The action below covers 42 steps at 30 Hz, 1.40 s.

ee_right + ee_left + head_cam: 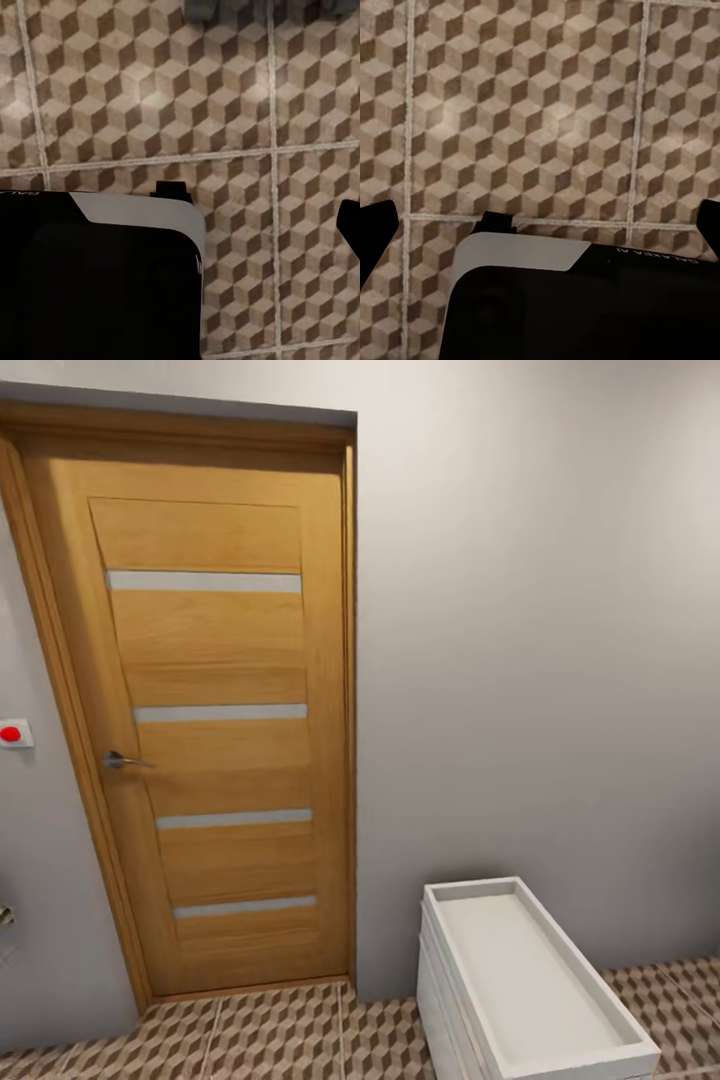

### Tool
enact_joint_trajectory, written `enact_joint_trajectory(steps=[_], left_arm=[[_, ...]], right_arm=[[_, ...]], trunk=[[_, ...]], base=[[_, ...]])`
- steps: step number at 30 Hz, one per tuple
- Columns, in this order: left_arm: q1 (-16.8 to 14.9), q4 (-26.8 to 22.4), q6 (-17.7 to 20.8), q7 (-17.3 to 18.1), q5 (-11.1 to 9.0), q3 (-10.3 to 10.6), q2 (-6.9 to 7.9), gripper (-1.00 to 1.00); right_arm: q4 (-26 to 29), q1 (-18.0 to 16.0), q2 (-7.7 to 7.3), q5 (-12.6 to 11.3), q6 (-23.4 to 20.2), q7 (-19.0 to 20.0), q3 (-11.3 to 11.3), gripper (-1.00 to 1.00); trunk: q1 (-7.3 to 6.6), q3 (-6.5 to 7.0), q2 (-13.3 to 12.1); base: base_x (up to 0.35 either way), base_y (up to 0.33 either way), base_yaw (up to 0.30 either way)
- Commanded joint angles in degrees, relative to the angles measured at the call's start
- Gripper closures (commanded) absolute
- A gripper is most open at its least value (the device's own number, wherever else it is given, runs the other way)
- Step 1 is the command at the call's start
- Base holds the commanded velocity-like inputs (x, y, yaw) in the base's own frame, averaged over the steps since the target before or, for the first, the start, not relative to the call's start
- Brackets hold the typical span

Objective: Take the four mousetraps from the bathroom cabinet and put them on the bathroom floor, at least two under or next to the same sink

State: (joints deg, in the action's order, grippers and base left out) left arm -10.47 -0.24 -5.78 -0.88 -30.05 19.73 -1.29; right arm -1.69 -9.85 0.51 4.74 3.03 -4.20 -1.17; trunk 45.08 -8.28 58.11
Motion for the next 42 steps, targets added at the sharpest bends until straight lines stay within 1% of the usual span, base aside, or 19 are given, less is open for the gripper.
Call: enact_joint_trajectory(steps=[1, 16, 21, 29, 42], left_arm=[[-0.1, 0.1, -0.2, -0.1, -0.4, 0.5, -0.02, -1.0], [0.0, 0.1, -0.2, -0.1, -0.4, 0.5, -0.02, -1.0], [0.0, 0.1, -0.2, -0.1, -0.4, 0.5, -0.02, -1.0], [-0.1, 0.1, -0.2, -0.1, -0.4, 0.5, -0.02, -1.0], [-0.1, 0.1, -0.2, -0.1, -0.4, 0.5, -0.02, -1.0]], right_arm=[[-0.2, -0.1, 0.01, 0.5, 0.3, -0.3, -0.1, -1.0], [-0.2, -0.1, -0.18, 0.7, 0.4, -0.2, -0.1, -1.0], [-0.2, -0.1, -0.27, 0.8, 0.4, -0.2, -0.1, -1.0], [-0.2, -0.1, -0.04, 0.9, 0.5, -0.2, -0.2, -1.0], [-0.2, -0.1, 0.05, 0.8, 0.7, -0.2, -0.2, -1.0]], trunk=[[0.01, -0.08, 0.1], [0.01, -0.08, 0.1], [0.01, -0.08, 0.1], [0.01, -0.08, 0.1], [0.01, -0.08, 0.1]], base=[[0.0, 0.0, 0.276], [0.0, 0.0, 0.275], [0.0, 0.0, 0.191], [0.0, 0.0, 0.061], [0.0, 0.0, 0.009]])
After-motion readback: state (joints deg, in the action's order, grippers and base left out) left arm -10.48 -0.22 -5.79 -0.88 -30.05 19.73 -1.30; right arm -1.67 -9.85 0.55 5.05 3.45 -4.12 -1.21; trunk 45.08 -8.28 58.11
